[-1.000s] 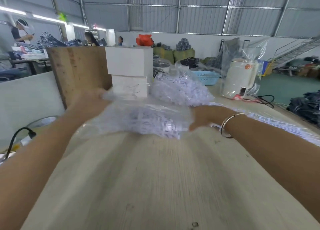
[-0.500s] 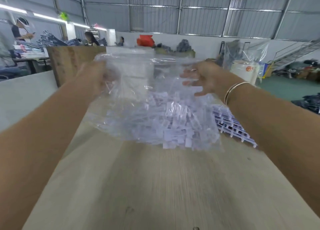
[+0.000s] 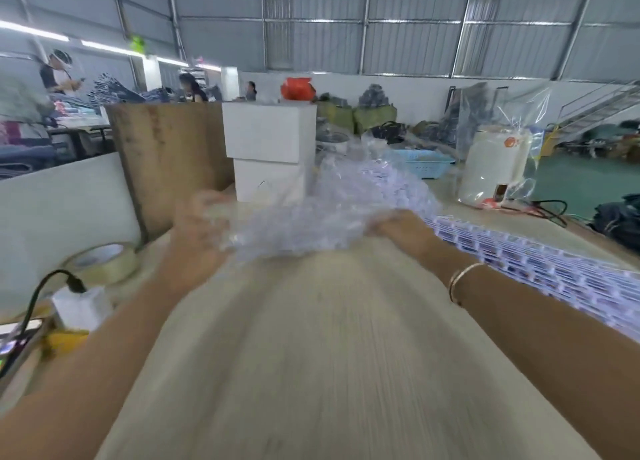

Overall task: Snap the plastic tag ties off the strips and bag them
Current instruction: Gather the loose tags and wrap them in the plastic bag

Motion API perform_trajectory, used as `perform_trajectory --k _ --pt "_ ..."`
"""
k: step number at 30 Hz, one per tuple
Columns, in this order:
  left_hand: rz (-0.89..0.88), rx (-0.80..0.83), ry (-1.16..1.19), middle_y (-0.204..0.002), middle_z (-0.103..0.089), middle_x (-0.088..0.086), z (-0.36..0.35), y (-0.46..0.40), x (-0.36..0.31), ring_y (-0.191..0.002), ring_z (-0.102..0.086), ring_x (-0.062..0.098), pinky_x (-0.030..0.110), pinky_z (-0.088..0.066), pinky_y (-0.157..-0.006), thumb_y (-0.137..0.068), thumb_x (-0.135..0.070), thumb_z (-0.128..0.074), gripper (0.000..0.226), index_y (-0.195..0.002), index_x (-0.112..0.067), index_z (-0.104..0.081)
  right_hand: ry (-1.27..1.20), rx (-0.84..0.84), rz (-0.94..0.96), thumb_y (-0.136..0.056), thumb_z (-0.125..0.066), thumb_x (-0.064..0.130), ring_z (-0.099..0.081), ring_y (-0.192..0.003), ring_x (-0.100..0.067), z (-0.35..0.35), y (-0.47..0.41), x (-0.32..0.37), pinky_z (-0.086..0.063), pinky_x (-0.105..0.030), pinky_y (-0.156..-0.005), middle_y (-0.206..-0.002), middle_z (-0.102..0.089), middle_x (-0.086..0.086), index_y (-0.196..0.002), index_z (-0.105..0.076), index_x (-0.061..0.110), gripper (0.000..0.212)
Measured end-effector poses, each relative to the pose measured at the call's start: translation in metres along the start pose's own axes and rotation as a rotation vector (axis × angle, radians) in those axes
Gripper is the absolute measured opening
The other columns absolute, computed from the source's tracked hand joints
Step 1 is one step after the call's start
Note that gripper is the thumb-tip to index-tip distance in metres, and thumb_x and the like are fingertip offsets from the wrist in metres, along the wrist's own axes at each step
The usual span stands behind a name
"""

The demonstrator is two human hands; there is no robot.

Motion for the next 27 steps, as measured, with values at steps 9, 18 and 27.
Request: perform_trajectory --k 9,18,27 --pt "0.163 0.871 -0.888 -0.138 -0.036 -0.018 -0.041 0.043 0.007 -0.137 -0.023 0.011 0.047 -0.016 -0.113 -0.040 -0.088 -0.056 0.115 -0.140 -0.054 -0.012 0.732 0.430 -0.213 -0.080 -0.067 0.043 -0.004 -0.145 -0.030 0.004 0.042 -0.049 -0.021 -0.043 -0.113 -0.156 0.004 -0.009 -0.149 0.002 0.033 0.098" --pt "0.224 0.508 -0.808 -0.151 -0.031 -0.006 -0.103 0.042 0.049 -0.141 -0.021 0.018 0.058 -0.018 -0.109 -0.094 -0.053 -0.031 0.048 -0.130 -0.030 -0.051 0.852 0.406 0.016 -0.097 -0.038 0.027 -0.006 -0.142 -0.038 -0.109 0.067 -0.040 0.000 -0.056 -0.113 -0.158 0.008 -0.009 -0.148 -0.012 0.037 0.058" --pt "0.342 0.216 -0.952 -0.143 -0.041 -0.004 -0.088 0.027 0.077 -0.136 -0.028 0.016 0.047 -0.024 -0.107 -0.095 -0.041 -0.032 0.040 -0.122 -0.021 -0.053 0.321 0.330 0.091 -0.086 -0.058 0.030 -0.007 -0.146 -0.017 -0.112 0.065 -0.047 -0.009 -0.037 -0.118 -0.157 0.018 0.006 -0.145 -0.017 0.044 0.074"
Point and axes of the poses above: each hand's wrist, its own y-axis away from the middle knuckle, its own z-axis out of the back of the hand, x = y × z, the point moved 2 cm from there along -y, towards the middle knuckle
